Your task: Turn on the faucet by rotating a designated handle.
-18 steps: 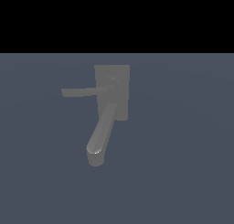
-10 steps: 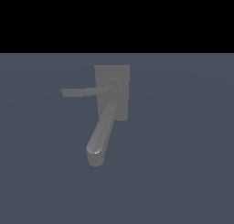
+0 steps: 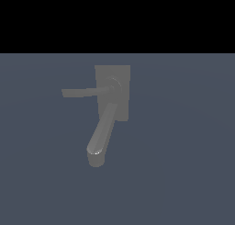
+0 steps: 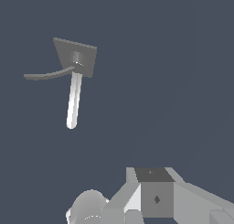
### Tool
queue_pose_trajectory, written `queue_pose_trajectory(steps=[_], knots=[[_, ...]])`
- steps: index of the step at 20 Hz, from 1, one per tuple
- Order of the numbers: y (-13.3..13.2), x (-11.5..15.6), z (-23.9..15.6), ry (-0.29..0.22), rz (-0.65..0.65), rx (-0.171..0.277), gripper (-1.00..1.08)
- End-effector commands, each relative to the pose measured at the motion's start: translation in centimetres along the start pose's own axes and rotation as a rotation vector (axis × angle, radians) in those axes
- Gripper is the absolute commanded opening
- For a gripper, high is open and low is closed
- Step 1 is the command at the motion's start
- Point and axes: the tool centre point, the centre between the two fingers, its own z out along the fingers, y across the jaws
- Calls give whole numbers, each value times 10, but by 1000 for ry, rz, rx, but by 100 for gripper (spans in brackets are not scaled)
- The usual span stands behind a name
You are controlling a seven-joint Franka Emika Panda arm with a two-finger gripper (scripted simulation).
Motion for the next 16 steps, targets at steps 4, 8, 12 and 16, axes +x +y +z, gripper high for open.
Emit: queue_pose_trajectory(steps=[4, 8, 12, 16], knots=[[9, 11, -29, 118, 28, -209, -100], [10, 19, -55, 212, 40, -379, -100], [6, 28, -83, 305, 42, -548, -100], [-6, 36, -110, 394, 30, -717, -100]])
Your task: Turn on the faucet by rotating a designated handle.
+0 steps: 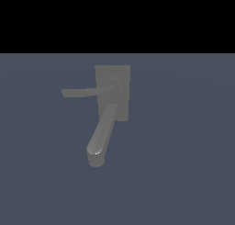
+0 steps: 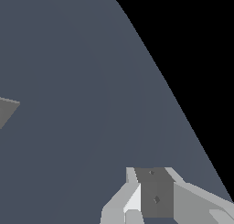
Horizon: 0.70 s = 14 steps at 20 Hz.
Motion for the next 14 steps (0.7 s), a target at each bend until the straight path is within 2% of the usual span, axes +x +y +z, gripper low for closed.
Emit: queue_pose_trajectory(steps=[1, 8, 14], knots=[[2, 11, -16, 62, -10, -104, -100], [-10, 43, -64, 228, -72, -380, -100], [-41, 69, -101, 366, -167, -598, -100]])
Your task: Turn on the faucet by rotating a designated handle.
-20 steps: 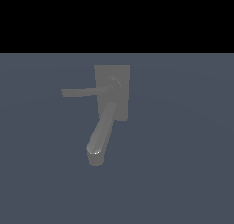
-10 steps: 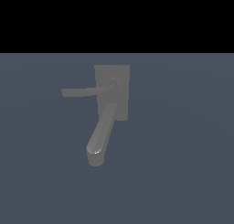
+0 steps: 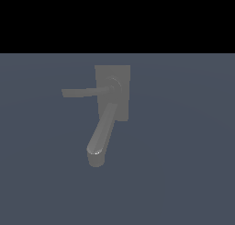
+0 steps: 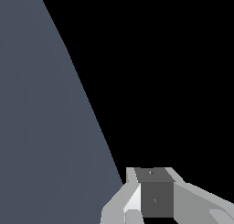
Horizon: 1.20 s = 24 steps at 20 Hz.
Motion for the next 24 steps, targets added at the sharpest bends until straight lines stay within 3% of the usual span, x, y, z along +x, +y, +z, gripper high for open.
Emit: queue_pose_trajectory(steps=[1, 7, 13, 19, 24], knots=[[-6, 18, -16, 64, -44, -86, -100], [-39, 58, -53, 216, -176, -267, -100], [-94, 91, -85, 366, -344, -413, -100], [-171, 112, -105, 510, -544, -520, -100], [-247, 116, -111, 622, -733, -576, -100]])
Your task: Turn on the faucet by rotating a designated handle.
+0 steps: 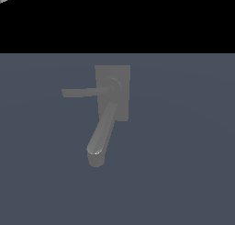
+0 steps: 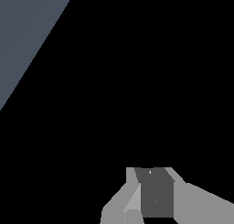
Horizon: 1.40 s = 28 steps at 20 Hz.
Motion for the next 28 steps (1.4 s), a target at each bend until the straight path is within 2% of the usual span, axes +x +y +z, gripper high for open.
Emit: queue_pose_trajectory(steps=[1, 7, 13, 21, 28], knots=[[-26, 28, -13, 75, -86, -18, -100], [-99, 80, -43, 242, -279, -29, -100], [-160, 107, -67, 360, -418, -13, -100], [-210, 120, -87, 449, -524, 10, -100], [-229, 124, -95, 482, -561, 22, -100]])
